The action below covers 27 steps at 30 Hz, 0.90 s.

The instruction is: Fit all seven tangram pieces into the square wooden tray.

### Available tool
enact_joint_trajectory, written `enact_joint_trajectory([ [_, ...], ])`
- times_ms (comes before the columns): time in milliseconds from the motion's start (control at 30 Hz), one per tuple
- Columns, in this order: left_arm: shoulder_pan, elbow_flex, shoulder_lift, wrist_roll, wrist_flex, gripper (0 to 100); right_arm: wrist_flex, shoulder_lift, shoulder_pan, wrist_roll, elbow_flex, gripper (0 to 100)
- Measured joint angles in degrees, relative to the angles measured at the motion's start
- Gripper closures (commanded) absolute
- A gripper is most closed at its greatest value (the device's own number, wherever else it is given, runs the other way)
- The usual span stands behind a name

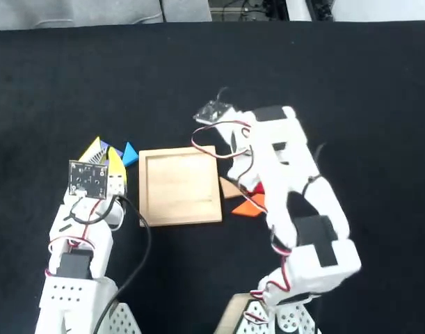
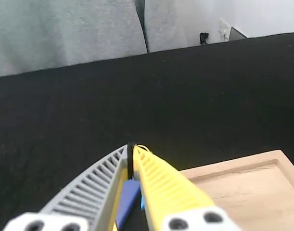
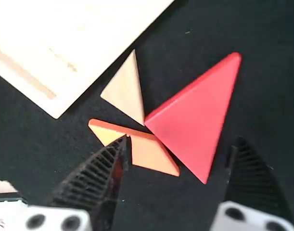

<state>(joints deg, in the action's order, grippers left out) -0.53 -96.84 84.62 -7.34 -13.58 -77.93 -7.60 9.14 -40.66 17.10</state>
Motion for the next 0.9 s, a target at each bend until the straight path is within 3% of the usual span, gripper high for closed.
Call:
enact_joint_trajectory([
  [500,0.0,0.0,-2.55,0.0,2.73,97,7.65,-6.07,-2.37,-0.09,0.0,67.2],
  [900,0.0,0.0,-2.55,0.0,2.73,97,8.09,-10.81,-2.37,-0.09,-1.67,67.3],
])
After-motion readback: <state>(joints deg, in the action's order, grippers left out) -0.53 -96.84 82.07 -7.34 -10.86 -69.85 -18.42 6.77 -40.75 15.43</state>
